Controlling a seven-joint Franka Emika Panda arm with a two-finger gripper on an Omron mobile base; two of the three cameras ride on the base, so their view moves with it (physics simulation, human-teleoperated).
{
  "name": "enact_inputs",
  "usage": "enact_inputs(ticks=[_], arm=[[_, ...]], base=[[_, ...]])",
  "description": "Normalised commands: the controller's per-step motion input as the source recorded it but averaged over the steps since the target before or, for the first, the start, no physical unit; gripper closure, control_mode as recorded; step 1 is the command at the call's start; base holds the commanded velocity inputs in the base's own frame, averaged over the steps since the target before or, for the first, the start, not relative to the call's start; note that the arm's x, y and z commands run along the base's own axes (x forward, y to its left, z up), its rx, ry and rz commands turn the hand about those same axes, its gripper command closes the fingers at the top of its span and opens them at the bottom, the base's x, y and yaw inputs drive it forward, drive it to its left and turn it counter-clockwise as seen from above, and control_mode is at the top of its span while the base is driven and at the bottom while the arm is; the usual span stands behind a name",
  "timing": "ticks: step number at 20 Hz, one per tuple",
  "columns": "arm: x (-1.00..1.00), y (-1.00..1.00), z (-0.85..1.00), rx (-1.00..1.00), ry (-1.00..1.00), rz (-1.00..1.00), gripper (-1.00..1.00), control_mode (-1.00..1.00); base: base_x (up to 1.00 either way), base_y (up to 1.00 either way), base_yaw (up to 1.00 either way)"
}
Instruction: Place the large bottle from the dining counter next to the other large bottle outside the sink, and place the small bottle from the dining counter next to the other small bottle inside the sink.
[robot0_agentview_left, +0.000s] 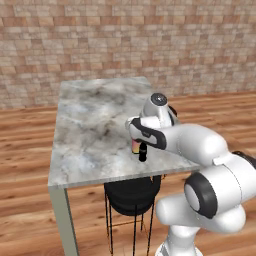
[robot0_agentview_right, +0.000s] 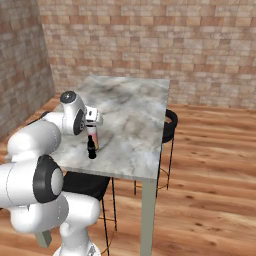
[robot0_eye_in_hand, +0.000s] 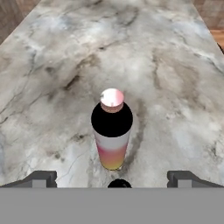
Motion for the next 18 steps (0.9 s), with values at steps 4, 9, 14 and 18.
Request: enact_inputs(ticks=[4, 9, 14, 18], arm=[[0.10, 0.00, -0.06, 0.00, 0.00, 0.00, -1.00, -1.00], [0.10, 0.00, -0.02, 0.00, 0.00, 0.00, -1.00, -1.00], [0.10, 0.00, -0.05, 0.00, 0.00, 0.00, -1.00, -1.00], [0.11, 0.00, -0.09, 0.00, 0.00, 0.00, -1.00, -1.00]], base=[[0.00, 0.00, 0.00], [0.00, 0.00, 0.00], [0.00, 0.00, 0.00], [0.00, 0.00, 0.00]])
